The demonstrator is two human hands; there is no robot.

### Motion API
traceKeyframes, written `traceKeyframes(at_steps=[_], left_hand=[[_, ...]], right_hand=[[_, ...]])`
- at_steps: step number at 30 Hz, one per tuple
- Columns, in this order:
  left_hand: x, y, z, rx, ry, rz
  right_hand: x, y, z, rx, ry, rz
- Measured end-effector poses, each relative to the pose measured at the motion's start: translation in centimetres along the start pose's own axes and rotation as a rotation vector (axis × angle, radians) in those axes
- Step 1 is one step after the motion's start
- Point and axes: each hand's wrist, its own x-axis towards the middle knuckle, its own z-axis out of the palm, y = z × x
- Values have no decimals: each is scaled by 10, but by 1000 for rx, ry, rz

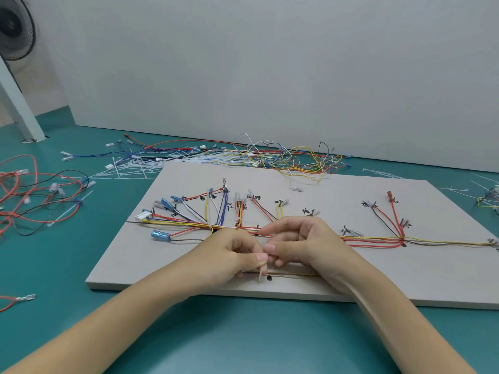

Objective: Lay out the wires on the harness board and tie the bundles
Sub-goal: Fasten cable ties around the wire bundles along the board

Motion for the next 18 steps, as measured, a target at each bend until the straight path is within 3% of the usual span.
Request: traceKeyframes(at_steps=[10,18], left_hand=[[1,-8,1,64,37,42],[3,-7,1,-80,100,-22]], right_hand=[[2,-1,-1,21,-12,10],[3,2,-1,69,19,-21]])
